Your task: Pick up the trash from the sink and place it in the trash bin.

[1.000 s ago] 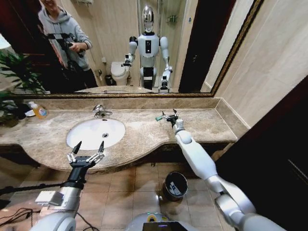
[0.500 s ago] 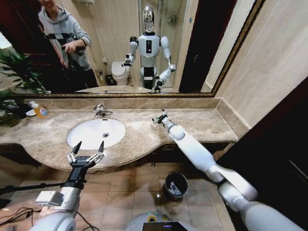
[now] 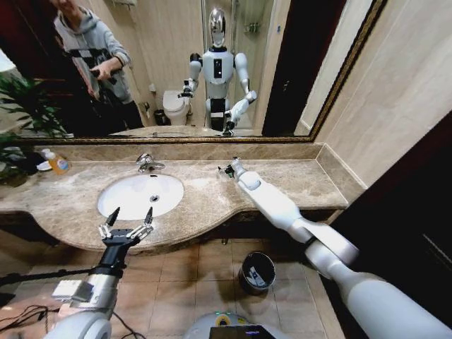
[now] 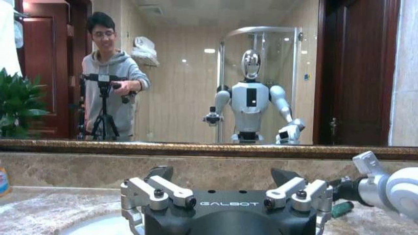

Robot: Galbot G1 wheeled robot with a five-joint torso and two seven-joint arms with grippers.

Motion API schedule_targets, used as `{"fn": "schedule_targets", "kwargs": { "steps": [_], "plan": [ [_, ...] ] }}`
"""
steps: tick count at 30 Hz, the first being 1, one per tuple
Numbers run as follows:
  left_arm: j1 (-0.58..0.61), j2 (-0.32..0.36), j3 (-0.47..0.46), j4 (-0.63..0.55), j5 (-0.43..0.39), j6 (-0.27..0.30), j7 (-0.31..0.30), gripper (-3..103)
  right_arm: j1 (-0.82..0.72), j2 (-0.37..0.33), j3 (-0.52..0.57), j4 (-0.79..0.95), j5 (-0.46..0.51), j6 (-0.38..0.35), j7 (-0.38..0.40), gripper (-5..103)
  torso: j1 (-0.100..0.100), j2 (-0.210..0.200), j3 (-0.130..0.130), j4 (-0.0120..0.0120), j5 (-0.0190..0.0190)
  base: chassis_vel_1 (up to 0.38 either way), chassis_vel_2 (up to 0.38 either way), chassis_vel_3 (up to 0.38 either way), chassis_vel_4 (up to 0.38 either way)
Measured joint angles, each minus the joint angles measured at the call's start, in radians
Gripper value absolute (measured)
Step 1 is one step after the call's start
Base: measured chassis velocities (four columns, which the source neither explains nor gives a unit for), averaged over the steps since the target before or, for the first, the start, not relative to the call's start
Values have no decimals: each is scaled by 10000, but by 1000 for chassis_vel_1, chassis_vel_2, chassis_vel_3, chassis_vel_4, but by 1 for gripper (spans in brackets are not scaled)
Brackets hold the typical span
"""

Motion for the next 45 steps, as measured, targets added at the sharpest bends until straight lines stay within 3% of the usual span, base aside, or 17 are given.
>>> {"fn": "schedule_targets", "kwargs": {
  "steps": [6, 18, 22, 29, 35, 41, 45],
  "plan": [
    [0, 0, 0, 0, 0, 0, 0, 100, -296, -140, 375, -43, 145, 216, 833, 100, -1, 0, -1, -2, 2, 0, 0, 0, 0],
    [0, 0, 0, 0, 0, 0, 0, 100, -864, -828, 629, 735, 434, -10, 1006, 103, -2, 1, -1, -2, 2, 0, 0, 0, 0],
    [0, 0, 0, 0, 0, 0, 0, 100, -924, -967, 631, 904, 509, -87, 988, 97, -1, 1, -1, -2, 2, 0, 0, 0, 0],
    [0, 0, 0, 0, 0, 0, 0, 100, -1097, -1399, 503, 1402, 930, -344, 996, 68, -2, 1, -1, -1, 1, 0, 0, 0, 0],
    [0, 0, 0, 0, 0, 0, 0, 100, -1342, -1757, 467, 1772, 1225, -427, 1119, 56, -2, 3, -3, -1, 1, 0, 0, 0, 0],
    [0, 0, 0, 0, 0, 0, 0, 100, -1652, -2048, 521, 2080, 1379, -451, 1127, 81, -3, 4, -5, -1, 0, 0, 0, 0, 0],
    [0, 1, 0, 0, 0, 0, 0, 100, -1882, -2240, 548, 2393, 1431, -426, 1063, 76, -3, 4, -5, -1, 0, 0, 0, 0, 0]
  ]
}}
